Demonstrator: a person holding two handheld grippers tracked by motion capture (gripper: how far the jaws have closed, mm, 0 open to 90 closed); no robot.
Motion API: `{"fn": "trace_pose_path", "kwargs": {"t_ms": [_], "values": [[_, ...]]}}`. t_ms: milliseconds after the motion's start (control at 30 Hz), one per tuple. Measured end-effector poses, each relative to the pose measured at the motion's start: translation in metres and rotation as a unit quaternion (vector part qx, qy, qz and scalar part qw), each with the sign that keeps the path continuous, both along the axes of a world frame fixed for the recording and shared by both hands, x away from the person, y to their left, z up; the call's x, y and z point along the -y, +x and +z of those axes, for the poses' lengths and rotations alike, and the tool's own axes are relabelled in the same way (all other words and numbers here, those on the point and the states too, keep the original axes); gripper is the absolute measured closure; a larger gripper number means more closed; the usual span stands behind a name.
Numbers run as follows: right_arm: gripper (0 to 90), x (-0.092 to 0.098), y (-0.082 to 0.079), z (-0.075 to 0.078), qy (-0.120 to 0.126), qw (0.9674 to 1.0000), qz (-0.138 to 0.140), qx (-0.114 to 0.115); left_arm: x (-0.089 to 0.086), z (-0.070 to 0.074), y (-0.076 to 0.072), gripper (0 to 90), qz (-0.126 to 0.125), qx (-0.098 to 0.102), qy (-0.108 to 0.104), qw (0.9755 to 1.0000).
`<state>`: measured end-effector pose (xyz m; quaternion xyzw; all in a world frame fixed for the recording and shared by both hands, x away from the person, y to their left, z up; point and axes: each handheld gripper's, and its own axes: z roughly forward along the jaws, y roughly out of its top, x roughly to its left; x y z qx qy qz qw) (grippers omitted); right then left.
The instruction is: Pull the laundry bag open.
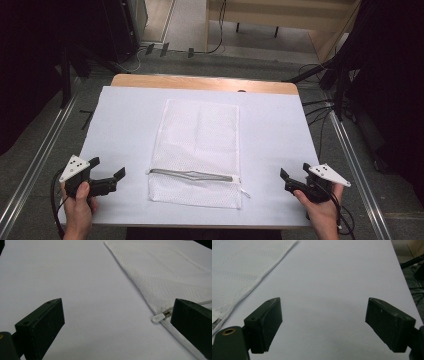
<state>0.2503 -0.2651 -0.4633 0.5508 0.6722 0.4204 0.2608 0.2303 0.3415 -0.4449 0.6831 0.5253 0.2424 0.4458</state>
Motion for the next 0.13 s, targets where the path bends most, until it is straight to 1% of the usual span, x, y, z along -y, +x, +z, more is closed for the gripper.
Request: {"fn": "trace_pose_path", "kwargs": {"t_ms": [133], "values": [[14.6, -0.0003, 0.0009, -0.0006, 0.002, 1.0, 0.0, -0.002, 0.0003, -0.0007, 0.0003, 0.0, -0.003, -0.003, 0.004, 1.0]]}}
